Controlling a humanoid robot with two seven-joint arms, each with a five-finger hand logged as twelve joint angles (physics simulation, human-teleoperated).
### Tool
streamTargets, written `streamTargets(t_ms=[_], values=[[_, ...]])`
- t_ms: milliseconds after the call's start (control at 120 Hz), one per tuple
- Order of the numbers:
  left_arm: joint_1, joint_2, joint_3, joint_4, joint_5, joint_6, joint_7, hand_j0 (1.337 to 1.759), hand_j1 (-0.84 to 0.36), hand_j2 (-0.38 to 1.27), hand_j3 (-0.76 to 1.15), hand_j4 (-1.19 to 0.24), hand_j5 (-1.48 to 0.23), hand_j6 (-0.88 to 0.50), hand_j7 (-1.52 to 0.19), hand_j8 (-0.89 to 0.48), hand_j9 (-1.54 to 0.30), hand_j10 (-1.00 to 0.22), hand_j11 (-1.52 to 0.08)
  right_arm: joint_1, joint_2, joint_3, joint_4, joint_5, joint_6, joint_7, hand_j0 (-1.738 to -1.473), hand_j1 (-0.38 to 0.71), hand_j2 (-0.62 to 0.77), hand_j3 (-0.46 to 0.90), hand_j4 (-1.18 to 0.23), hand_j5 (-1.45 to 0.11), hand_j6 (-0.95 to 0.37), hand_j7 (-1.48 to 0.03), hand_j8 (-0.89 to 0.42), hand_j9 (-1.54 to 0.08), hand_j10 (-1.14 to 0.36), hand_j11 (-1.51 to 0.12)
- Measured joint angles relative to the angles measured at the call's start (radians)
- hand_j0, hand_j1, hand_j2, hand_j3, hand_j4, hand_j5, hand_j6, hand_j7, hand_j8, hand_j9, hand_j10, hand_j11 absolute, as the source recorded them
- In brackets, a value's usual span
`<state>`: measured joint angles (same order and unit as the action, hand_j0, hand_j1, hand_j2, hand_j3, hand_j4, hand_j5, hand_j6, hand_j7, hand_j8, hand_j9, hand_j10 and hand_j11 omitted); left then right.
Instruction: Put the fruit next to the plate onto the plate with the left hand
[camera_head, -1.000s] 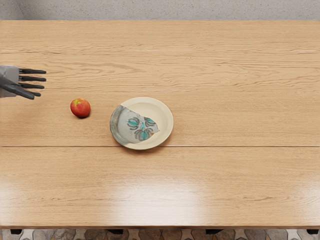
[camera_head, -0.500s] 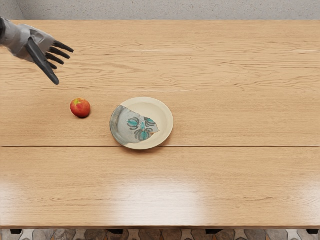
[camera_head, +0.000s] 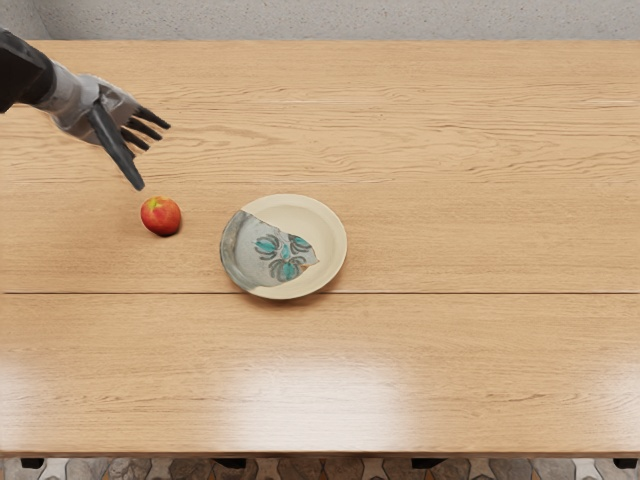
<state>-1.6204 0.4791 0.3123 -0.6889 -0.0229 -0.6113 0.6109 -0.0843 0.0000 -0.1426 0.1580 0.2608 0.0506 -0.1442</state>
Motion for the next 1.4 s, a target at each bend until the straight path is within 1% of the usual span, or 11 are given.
streamTargets(t_ms=[117, 208, 283, 325, 425, 508, 608, 758, 992, 1075, 1400], values=[[-0.069, -0.120, 0.190, 0.081, -0.037, 0.001, 0.000, 1.658, 0.35, 0.00, 0.00, 0.00, 0.00, 0.00, 0.00, 0.00, 0.00, 0.00, 0.00, 0.000, 0.000, 0.000, 0.000, 0.000, 0.000, 0.000, -1.658, -0.33, 0.00, 0.00, -0.01, -0.02, -0.01, -0.02, -0.01, -0.02, -0.01, -0.02], [-0.146, -0.189, 0.366, 0.104, -0.055, 0.000, 0.000, 1.658, 0.35, 0.00, 0.00, 0.00, 0.00, 0.00, 0.00, 0.00, 0.00, 0.00, 0.00, 0.000, 0.000, 0.000, 0.000, 0.000, 0.000, 0.000, -1.658, -0.33, 0.00, 0.00, -0.01, -0.02, -0.01, -0.02, -0.01, -0.02, -0.01, -0.02], [-0.159, -0.264, 0.509, 0.110, -0.062, 0.001, -0.006, 1.658, 0.35, 0.00, 0.00, 0.00, 0.00, 0.00, 0.00, 0.00, 0.00, 0.00, 0.00, 0.000, 0.000, 0.000, 0.000, 0.000, 0.000, 0.000, -1.658, -0.33, 0.00, 0.00, -0.01, -0.02, -0.01, -0.02, -0.01, -0.02, -0.01, -0.02], [-0.158, -0.312, 0.601, 0.112, -0.063, 0.000, -0.061, 1.658, 0.35, 0.00, 0.00, 0.00, 0.00, 0.00, 0.00, 0.00, 0.00, 0.00, 0.00, 0.000, 0.000, 0.000, 0.000, 0.000, 0.000, 0.000, -1.658, -0.33, 0.00, 0.00, -0.01, -0.02, -0.01, -0.02, -0.01, -0.02, -0.01, -0.02], [-0.181, -0.389, 0.811, 0.115, -0.064, 0.001, -0.256, 1.658, 0.35, 0.00, 0.00, 0.00, 0.00, 0.00, 0.00, 0.00, 0.00, 0.00, 0.00, 0.000, 0.000, 0.000, 0.000, 0.000, 0.000, 0.000, -1.658, -0.33, 0.00, 0.00, -0.01, -0.02, -0.01, -0.02, -0.01, -0.02, -0.01, -0.02], [-0.185, -0.394, 0.893, 0.120, -0.042, 0.000, -0.343, 1.658, 0.35, 0.00, 0.00, 0.00, 0.00, 0.00, 0.00, 0.00, 0.00, 0.00, 0.00, 0.000, 0.000, 0.000, 0.000, 0.000, 0.000, 0.000, -1.658, -0.33, 0.00, 0.00, -0.01, -0.02, -0.01, -0.02, -0.01, -0.02, -0.01, -0.02], [-0.156, -0.393, 0.925, 0.133, 0.005, 0.000, -0.387, 1.658, 0.35, 0.00, 0.00, 0.00, 0.00, 0.00, 0.00, 0.00, 0.00, 0.00, 0.00, 0.000, 0.000, 0.000, 0.000, 0.000, 0.000, 0.000, -1.658, -0.33, 0.00, 0.00, -0.01, -0.02, -0.01, -0.02, -0.01, -0.02, -0.01, -0.02], [-0.133, -0.407, 0.937, 0.153, 0.025, 0.000, -0.410, 1.658, 0.35, 0.00, 0.00, 0.00, 0.00, 0.00, 0.00, 0.00, 0.00, 0.00, 0.00, 0.000, 0.000, 0.000, 0.000, 0.000, 0.000, 0.000, -1.658, -0.33, 0.00, 0.00, -0.01, -0.02, -0.01, -0.02, -0.01, -0.02, -0.01, -0.02], [-0.107, -0.393, 0.853, 0.169, 0.078, 0.000, -0.415, 1.658, 0.35, 0.00, 0.00, 0.00, 0.00, 0.00, 0.00, 0.00, 0.00, 0.00, 0.00, 0.000, 0.000, 0.000, 0.000, 0.000, 0.000, 0.000, -1.658, -0.33, 0.00, 0.00, -0.01, -0.02, -0.01, -0.02, -0.01, -0.02, -0.01, -0.02], [-0.054, -0.400, 0.832, 0.202, 0.107, 0.000, -0.416, 1.658, 0.35, 0.00, 0.00, 0.00, 0.00, 0.00, 0.00, 0.00, 0.00, 0.00, 0.00, 0.000, 0.000, 0.000, 0.000, 0.000, 0.000, 0.000, -1.658, -0.33, 0.00, 0.00, -0.01, -0.02, -0.01, -0.02, -0.01, -0.02, -0.01, -0.02], [-0.028, -0.423, 0.794, 0.241, 0.155, 0.000, -0.415, 1.658, 0.35, 0.00, 0.00, 0.00, 0.00, 0.00, 0.00, 0.00, 0.00, 0.00, 0.00, 0.000, 0.000, 0.000, 0.000, 0.000, 0.000, 0.000, -1.658, -0.33, 0.00, 0.00, -0.01, -0.02, -0.01, -0.02, -0.01, -0.02, -0.01, -0.02]])
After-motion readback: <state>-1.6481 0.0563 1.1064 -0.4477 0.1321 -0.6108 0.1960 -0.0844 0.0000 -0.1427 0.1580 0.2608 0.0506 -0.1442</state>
